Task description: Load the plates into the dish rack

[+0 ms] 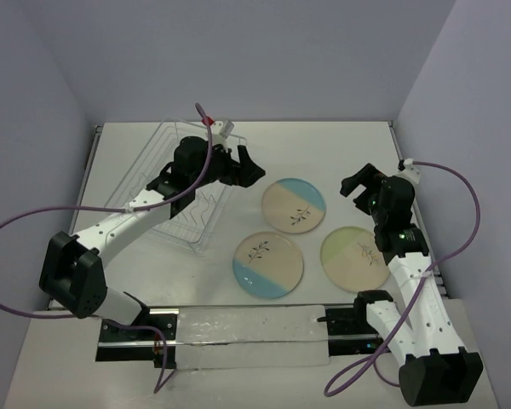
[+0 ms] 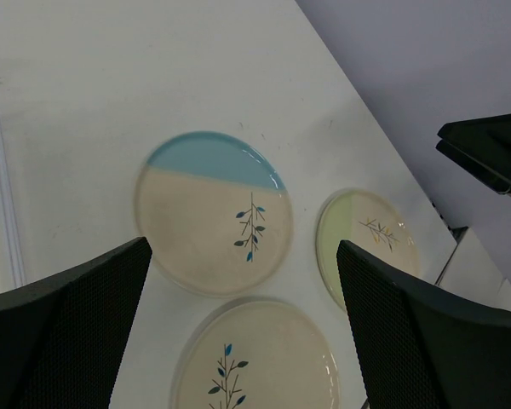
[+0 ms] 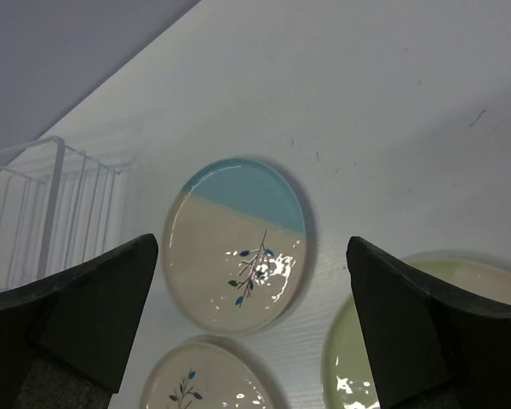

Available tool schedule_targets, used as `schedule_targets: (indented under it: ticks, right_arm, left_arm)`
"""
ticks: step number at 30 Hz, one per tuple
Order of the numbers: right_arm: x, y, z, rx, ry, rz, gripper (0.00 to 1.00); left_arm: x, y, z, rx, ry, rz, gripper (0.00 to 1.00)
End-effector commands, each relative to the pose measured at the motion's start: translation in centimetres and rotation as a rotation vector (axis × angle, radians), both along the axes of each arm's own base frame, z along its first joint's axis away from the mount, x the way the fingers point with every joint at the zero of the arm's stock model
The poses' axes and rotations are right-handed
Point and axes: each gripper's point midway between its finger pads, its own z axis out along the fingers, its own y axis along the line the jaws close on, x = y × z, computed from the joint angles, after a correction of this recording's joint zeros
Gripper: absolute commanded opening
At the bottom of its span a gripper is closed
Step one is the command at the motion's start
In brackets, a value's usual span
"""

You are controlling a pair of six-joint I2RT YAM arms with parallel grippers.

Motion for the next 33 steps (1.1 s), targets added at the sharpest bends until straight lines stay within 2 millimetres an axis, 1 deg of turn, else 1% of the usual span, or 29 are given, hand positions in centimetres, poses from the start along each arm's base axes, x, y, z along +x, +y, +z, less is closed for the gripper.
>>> schedule_targets:
  ticks: [1, 5, 7, 8, 10, 11, 13, 14, 15, 16, 18, 19, 20, 21, 23, 25, 28, 33]
  right_arm:
    - [-0.1, -0.6, 0.6, -0.025, -0.028, -0.018, 1.00]
    - [0.1, 0.0, -0.4, -0.034, -0.003, 0.026, 1.00]
    - [0.5, 0.0, -1.6, -0.021, 0.034, 0.015, 1.00]
    - [0.7, 0.1, -2.3, -0.017, 0.056, 0.018, 1.00]
    - [1.2, 0.4, -3.3, -0.007, 0.093, 0.036, 1.00]
    - [1.3, 0.6, -3.3, -0.005, 0.092, 0.046, 1.00]
    - [2.2, 0.9, -4.8, 0.007, 0.142, 0.055, 1.00]
    - [2.3, 1.0, -5.1, 0.015, 0.150, 0.054, 0.99]
    - [2.7, 1.2, -6.2, 0.029, 0.183, 0.058, 0.99]
    - [3.0, 1.6, -6.9, 0.041, 0.195, 0.080, 0.99]
    - [3.6, 2.2, -7.3, 0.058, 0.190, 0.109, 0.98]
    - [3.8, 2.9, -8.2, 0.079, 0.209, 0.143, 0.97]
    - [4.1, 3.6, -8.6, 0.095, 0.211, 0.178, 0.95]
    - [4.4, 3.9, -8.7, 0.103, 0.212, 0.195, 0.95]
    - [4.9, 4.3, -9.7, 0.118, 0.239, 0.216, 0.94]
    - [5.1, 4.5, -10.5, 0.123, 0.263, 0.220, 0.95]
    - [5.3, 4.7, -11.7, 0.138, 0.301, 0.223, 0.96]
    - [5.3, 5.3, -13.5, 0.169, 0.354, 0.237, 0.96]
  left_arm:
    - [0.5, -1.4, 3.2, -0.066, -0.076, -0.031, 0.99]
    - [1.3, -2.3, 1.2, -0.071, -0.024, -0.020, 0.99]
    - [2.3, -3.2, -1.0, -0.060, 0.033, -0.016, 0.99]
    - [2.6, -3.6, -1.3, -0.062, 0.051, -0.021, 0.99]
    - [3.5, -4.4, -3.0, -0.044, 0.102, -0.019, 0.99]
    - [4.0, -4.7, -3.5, -0.040, 0.109, -0.017, 0.99]
    - [4.9, -5.2, -5.3, -0.023, 0.157, 0.003, 0.98]
    - [5.2, -5.3, -6.0, -0.014, 0.171, 0.014, 0.98]
    - [5.7, -5.4, -6.3, -0.013, 0.175, 0.029, 0.98]
    - [6.1, -5.5, -6.7, -0.014, 0.179, 0.037, 0.98]
    - [6.8, -5.7, -7.3, -0.015, 0.182, 0.053, 0.98]
    - [7.3, -5.8, -8.1, -0.009, 0.203, 0.063, 0.96]
    - [7.9, -5.9, -9.6, 0.012, 0.238, 0.074, 0.94]
    - [8.2, -6.1, -8.8, 0.000, 0.225, 0.074, 0.93]
    - [8.9, -6.2, -10.4, 0.009, 0.258, 0.085, 0.93]
    - [9.1, -6.3, -11.1, 0.002, 0.275, 0.086, 0.95]
    - [9.2, -6.5, -12.2, 0.012, 0.297, 0.080, 0.95]
    - [9.3, -7.0, -14.9, 0.053, 0.343, 0.084, 0.95]
